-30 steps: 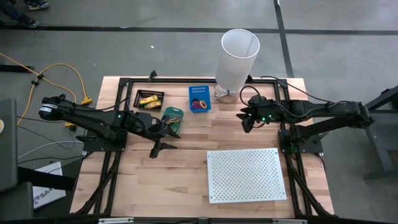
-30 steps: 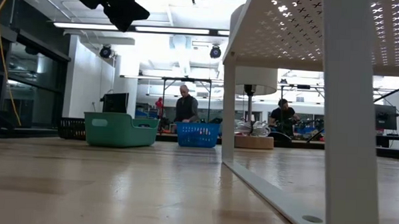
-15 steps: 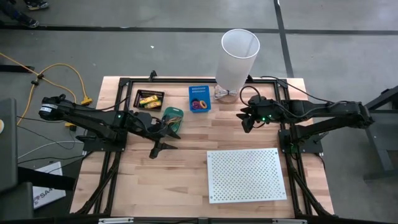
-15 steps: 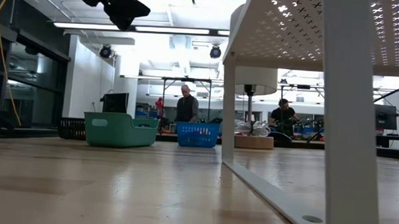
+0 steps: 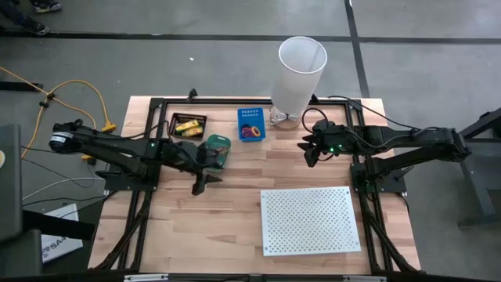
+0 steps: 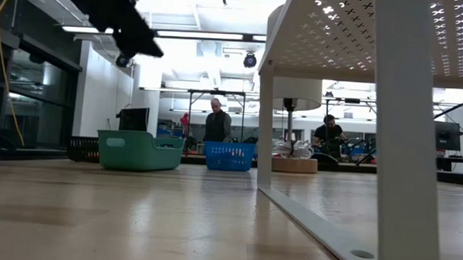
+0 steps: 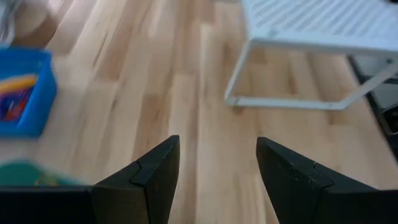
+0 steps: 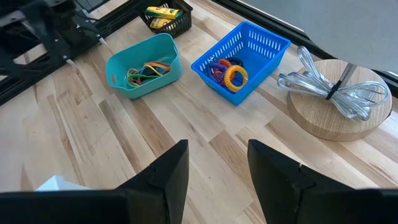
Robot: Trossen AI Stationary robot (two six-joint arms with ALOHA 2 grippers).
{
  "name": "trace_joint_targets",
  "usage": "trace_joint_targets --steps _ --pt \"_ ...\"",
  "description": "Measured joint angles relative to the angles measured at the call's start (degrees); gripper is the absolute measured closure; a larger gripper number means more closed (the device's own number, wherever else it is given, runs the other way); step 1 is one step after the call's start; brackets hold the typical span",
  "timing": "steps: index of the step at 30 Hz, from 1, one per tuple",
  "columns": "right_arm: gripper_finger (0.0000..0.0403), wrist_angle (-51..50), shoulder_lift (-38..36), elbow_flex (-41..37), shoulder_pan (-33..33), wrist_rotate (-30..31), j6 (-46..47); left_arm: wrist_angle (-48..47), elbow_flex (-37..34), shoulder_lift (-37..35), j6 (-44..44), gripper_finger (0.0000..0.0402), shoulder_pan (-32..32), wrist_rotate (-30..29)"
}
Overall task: Pick & Place Office Desk Supplies
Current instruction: Put the green bin with the rubber bands on the shelf
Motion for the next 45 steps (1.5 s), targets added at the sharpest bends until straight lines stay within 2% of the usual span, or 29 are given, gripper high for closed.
trace_joint_targets --steps 8,23,45 --pt "0.0251 0.03 0.0 -0.02 -0.02 0.0 0.01 -11.7 0.0 0.0 -3.19 0.0195 3.61 -7.56" --pt "0.0251 0.03 0.0 0.01 -0.02 -0.02 0.01 -12.28 0.0 6.87 6.01 0.0195 6.76 -7.29" --pt "0.0251 0.03 0.0 0.01 -0.02 -0.02 0.01 -12.06 0.0 16.94 5.99 0.0195 4.7 -6.51"
